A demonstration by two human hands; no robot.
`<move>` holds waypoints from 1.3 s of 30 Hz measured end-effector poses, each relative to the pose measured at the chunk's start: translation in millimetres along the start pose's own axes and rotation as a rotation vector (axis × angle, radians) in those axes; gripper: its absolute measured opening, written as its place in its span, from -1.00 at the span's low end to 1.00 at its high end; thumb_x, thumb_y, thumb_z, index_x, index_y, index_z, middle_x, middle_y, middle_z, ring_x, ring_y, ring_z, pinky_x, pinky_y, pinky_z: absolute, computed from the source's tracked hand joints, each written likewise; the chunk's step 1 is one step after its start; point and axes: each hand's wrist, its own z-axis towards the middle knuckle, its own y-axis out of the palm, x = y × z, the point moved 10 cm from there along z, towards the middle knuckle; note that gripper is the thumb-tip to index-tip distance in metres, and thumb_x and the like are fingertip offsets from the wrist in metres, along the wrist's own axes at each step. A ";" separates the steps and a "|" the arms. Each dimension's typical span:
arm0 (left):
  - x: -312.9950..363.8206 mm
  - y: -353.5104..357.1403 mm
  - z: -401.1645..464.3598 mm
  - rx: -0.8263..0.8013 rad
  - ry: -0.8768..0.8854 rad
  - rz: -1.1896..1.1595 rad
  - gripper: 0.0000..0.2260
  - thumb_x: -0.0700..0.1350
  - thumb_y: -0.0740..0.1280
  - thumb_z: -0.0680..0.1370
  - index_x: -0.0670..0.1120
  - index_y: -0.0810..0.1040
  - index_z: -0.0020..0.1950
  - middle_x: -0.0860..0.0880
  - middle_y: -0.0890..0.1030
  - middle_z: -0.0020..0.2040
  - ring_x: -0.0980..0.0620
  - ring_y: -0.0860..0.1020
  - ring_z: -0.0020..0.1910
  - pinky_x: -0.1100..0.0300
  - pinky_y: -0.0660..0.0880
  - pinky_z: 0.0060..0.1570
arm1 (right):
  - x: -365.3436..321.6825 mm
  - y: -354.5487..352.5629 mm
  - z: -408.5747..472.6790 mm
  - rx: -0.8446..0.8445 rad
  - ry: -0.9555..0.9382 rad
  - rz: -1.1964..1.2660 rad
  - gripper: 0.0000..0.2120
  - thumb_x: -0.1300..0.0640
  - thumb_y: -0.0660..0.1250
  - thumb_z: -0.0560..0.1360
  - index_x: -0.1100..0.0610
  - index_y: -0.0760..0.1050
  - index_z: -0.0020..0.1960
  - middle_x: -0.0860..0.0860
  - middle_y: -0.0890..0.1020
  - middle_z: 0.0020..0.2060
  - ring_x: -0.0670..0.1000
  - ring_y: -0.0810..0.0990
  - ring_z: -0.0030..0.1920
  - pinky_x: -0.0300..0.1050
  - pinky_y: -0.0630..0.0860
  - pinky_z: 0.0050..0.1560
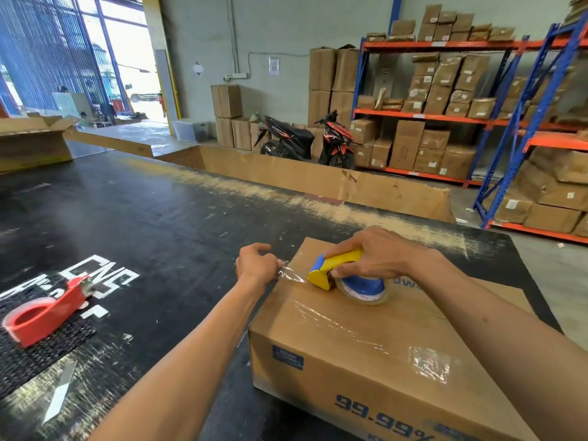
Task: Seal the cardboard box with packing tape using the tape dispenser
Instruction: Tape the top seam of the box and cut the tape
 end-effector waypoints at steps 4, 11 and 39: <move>-9.8 4.4 4.3 -0.013 -0.044 -0.061 -0.74 -0.36 0.40 0.50 -0.14 0.60 0.14 -0.16 0.70 -0.20 -0.06 0.72 -0.23 0.02 0.69 -0.17 | -3.4 3.4 5.9 -0.036 -0.007 -0.026 -0.54 -0.41 0.32 0.38 -0.40 0.48 0.26 -0.20 0.58 0.05 -0.10 0.50 -0.10 -0.04 0.51 -0.08; -40.1 11.6 7.1 -0.024 -0.199 -0.024 -0.95 -0.28 0.42 0.42 -0.16 0.63 -0.15 -0.13 0.71 -0.07 -0.04 0.64 -0.15 0.07 0.64 -0.14 | -3.9 5.7 9.7 -0.048 -0.007 -0.057 -0.55 -0.40 0.33 0.38 -0.38 0.50 0.25 -0.15 0.60 0.13 -0.09 0.51 -0.09 -0.11 0.48 -0.13; -3.7 90.6 -21.0 -0.472 0.346 0.977 -0.53 0.07 -0.16 0.72 -0.02 0.02 0.62 -0.09 -0.23 0.65 -0.16 -0.19 0.62 -0.32 0.09 0.48 | -8.1 -3.3 -6.0 -0.065 -0.055 -0.174 -0.51 -0.51 0.12 0.41 -0.43 0.44 0.27 -0.09 0.58 -0.27 -0.05 0.52 -0.24 -0.07 0.42 -0.25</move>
